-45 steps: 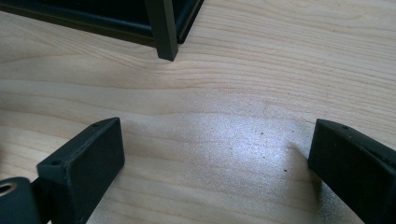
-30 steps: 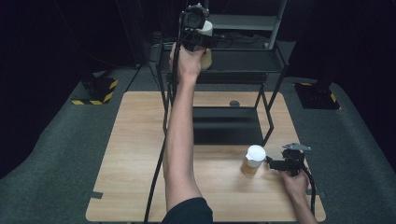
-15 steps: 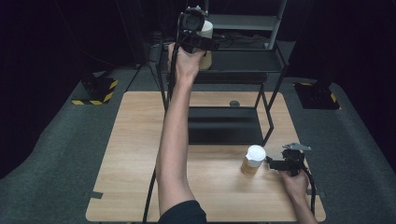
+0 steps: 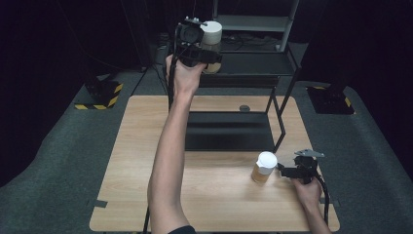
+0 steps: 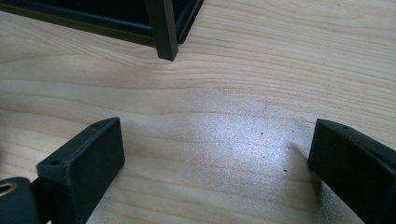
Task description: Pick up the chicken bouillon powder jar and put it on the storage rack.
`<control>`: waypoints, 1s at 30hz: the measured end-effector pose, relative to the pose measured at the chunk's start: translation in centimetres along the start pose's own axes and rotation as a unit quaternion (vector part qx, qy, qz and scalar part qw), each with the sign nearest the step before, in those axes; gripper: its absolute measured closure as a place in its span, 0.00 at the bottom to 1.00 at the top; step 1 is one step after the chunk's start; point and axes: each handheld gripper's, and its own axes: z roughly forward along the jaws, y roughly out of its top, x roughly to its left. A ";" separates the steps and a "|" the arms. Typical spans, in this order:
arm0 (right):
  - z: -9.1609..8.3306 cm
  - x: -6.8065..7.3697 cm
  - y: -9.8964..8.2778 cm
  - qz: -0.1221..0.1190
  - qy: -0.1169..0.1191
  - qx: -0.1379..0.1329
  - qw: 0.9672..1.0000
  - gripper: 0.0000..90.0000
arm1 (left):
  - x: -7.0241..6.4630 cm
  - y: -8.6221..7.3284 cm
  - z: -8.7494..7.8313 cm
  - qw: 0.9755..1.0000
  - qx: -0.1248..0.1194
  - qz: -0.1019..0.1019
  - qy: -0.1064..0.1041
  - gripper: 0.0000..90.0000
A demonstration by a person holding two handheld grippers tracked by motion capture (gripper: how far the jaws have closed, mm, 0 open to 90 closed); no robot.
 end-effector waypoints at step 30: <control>0.0 0.0 0.0 -0.001 0.000 -0.001 1.000 0.03 | -0.4 -6.6 -1.3 0.998 0.023 0.036 -0.038 0.09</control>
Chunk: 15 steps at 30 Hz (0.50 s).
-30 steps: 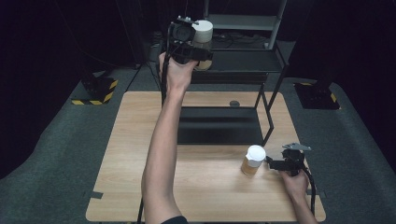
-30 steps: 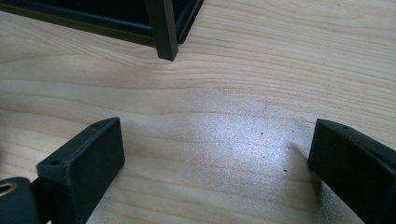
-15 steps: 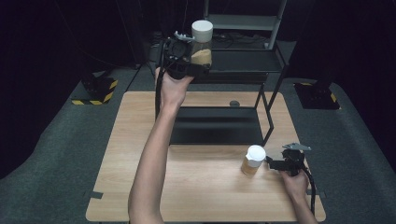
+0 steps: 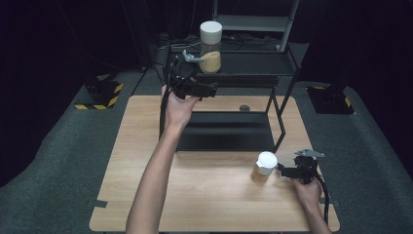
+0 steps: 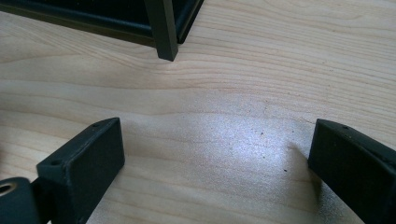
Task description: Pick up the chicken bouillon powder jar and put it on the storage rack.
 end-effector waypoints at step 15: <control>0.0 0.0 0.0 0.000 0.000 0.000 1.000 0.03 | -0.8 -4.2 1.5 1.000 0.019 0.017 -0.012 0.09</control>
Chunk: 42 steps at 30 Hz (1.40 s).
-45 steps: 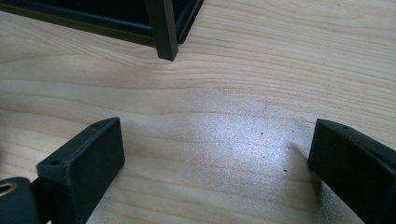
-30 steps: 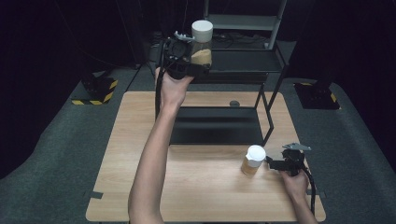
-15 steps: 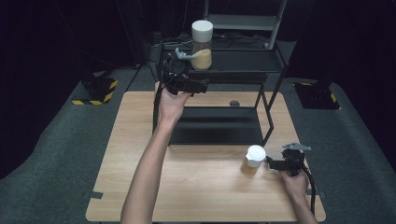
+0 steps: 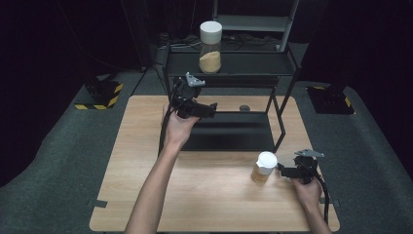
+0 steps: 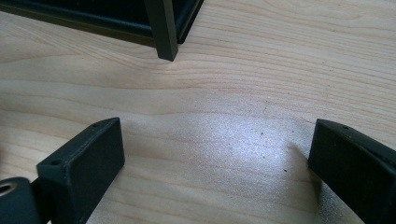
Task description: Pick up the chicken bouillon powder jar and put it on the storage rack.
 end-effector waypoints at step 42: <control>0.0 0.0 0.0 0.001 -0.001 0.000 1.000 0.03 | -0.1 -8.2 3.8 0.998 0.023 -0.043 -0.027 0.09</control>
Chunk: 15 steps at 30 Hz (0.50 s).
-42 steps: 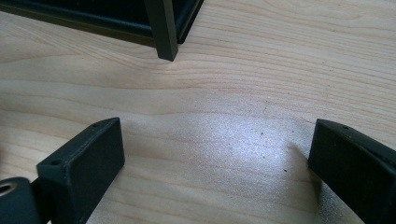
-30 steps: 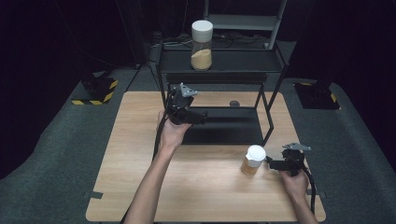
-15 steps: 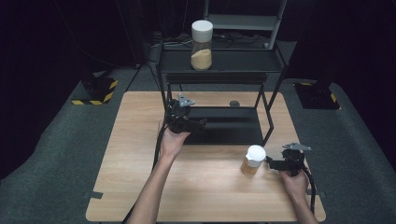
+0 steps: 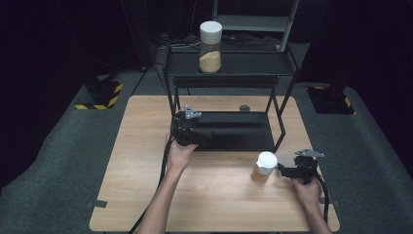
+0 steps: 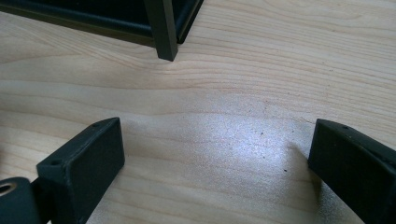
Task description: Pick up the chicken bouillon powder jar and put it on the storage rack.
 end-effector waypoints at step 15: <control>0.0 0.0 0.0 0.000 0.000 0.000 1.000 0.03 | -0.6 -2.5 2.0 1.000 0.014 -0.005 -0.002 0.09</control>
